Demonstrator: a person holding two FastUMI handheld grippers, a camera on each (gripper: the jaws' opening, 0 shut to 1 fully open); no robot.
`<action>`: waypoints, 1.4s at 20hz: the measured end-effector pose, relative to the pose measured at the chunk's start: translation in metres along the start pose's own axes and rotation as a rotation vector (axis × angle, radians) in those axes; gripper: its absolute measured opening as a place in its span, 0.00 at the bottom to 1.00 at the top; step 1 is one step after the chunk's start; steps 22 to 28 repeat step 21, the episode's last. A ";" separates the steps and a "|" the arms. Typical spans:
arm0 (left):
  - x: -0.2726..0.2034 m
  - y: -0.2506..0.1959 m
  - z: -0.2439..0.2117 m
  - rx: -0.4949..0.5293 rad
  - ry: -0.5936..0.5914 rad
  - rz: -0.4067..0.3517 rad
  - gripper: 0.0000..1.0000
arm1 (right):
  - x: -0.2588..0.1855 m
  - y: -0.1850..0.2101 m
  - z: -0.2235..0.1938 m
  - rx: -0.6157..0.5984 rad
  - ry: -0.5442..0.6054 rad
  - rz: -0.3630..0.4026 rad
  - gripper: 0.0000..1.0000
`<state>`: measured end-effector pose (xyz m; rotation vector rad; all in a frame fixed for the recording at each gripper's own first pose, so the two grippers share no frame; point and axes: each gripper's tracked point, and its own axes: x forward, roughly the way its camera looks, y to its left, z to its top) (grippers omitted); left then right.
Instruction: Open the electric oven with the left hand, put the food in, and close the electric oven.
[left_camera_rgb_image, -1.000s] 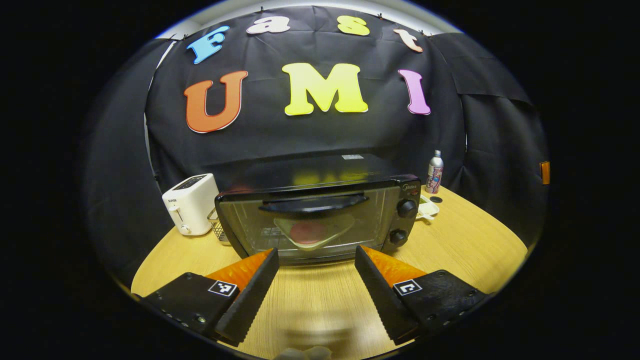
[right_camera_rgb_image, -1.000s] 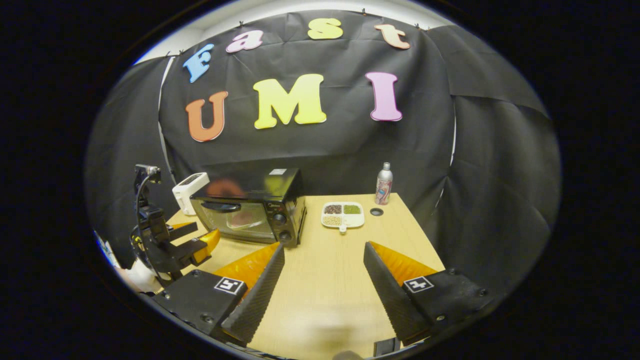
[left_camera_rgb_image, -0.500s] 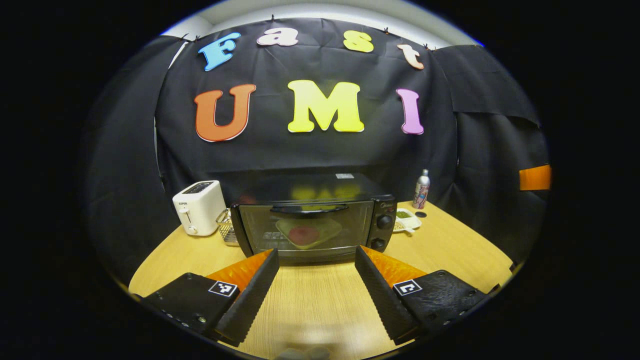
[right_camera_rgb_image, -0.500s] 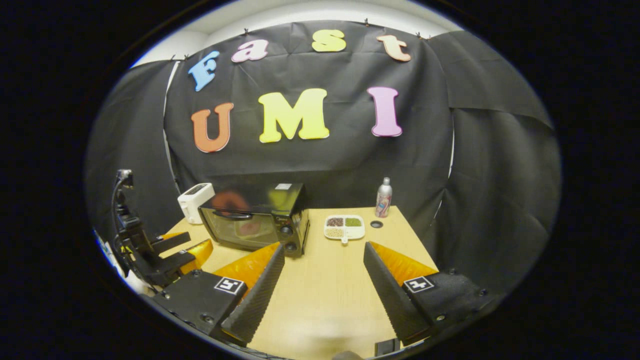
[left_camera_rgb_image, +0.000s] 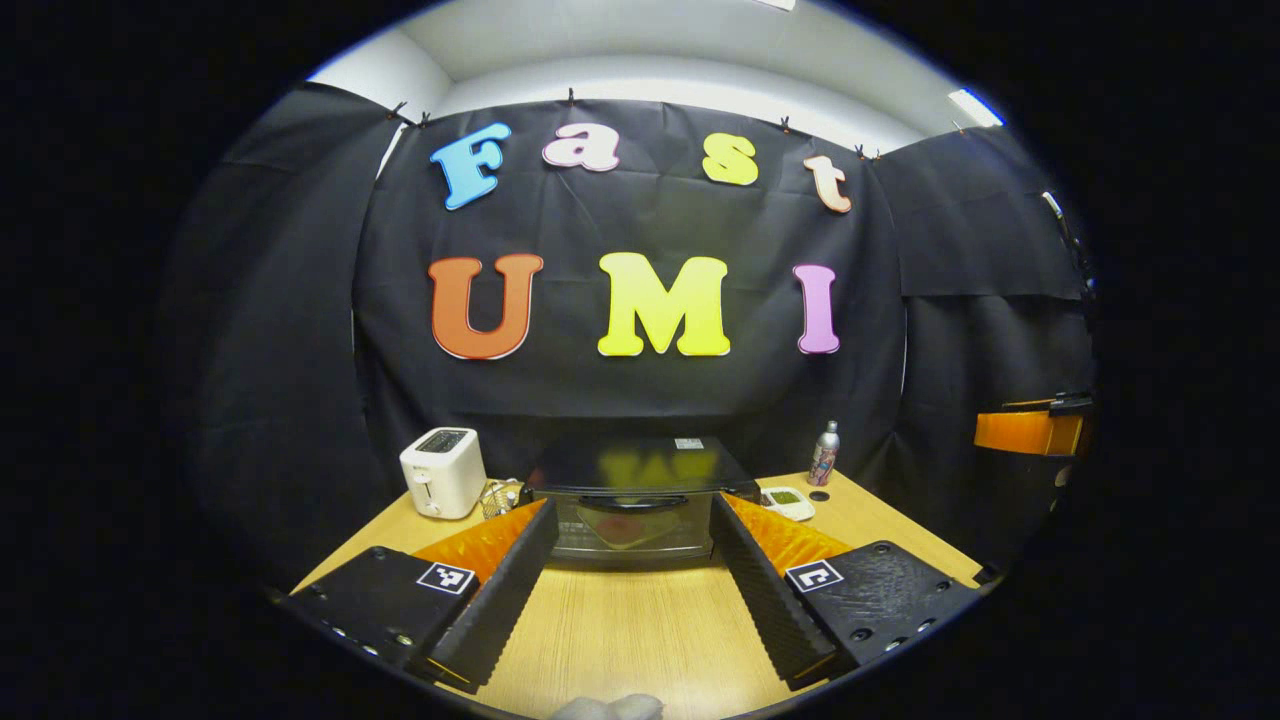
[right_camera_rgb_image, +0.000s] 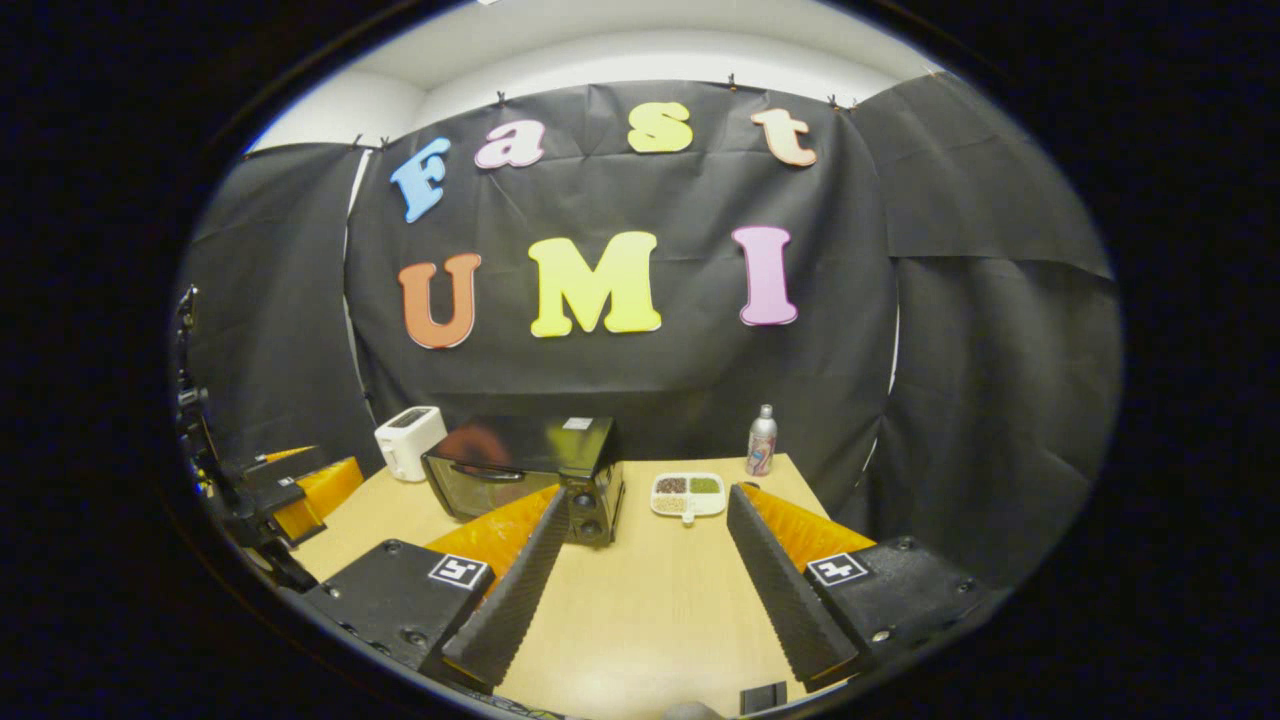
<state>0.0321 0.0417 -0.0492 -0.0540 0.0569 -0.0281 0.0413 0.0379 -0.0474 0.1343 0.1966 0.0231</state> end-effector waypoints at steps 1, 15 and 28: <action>-0.008 0.002 0.007 0.003 -0.007 0.019 0.97 | -0.005 -0.005 0.003 -0.001 -0.010 0.004 0.96; -0.097 -0.050 0.038 0.018 -0.049 0.114 0.95 | -0.074 -0.068 0.013 -0.004 -0.086 0.019 0.96; -0.092 -0.062 0.041 0.024 -0.051 0.093 0.96 | -0.079 -0.073 0.020 -0.017 -0.101 0.014 0.96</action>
